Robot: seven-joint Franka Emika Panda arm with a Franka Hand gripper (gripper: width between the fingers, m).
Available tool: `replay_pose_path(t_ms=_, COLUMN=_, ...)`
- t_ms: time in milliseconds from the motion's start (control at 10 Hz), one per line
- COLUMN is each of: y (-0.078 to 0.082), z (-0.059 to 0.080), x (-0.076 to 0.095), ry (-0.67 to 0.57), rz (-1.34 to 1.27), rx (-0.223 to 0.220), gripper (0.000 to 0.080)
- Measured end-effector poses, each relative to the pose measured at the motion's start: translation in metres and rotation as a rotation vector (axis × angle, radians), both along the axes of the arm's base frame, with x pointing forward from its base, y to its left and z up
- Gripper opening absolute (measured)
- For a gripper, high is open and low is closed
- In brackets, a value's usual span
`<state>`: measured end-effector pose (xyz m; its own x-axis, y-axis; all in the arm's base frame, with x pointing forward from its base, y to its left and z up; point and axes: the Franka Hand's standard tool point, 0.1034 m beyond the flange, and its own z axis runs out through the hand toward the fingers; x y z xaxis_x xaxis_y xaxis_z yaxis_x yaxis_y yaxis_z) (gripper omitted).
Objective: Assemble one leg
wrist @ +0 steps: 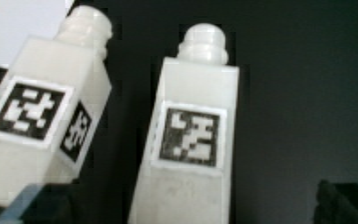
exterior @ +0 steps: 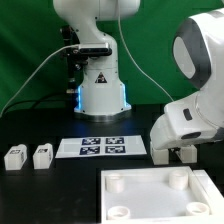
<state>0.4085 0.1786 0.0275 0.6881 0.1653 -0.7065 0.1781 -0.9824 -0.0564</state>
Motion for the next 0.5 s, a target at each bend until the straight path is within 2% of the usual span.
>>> replay_pose_path(t_ms=200, y=0.000, z=0.003, x=-0.011, ry=0.065, rz=0.008, rx=-0.027, gripper=0.0649)
replay_pose_path(t_ms=500, y=0.001, z=-0.014, x=-0.020, ry=0.057, rz=0.006, rx=-0.022, gripper=0.0649)
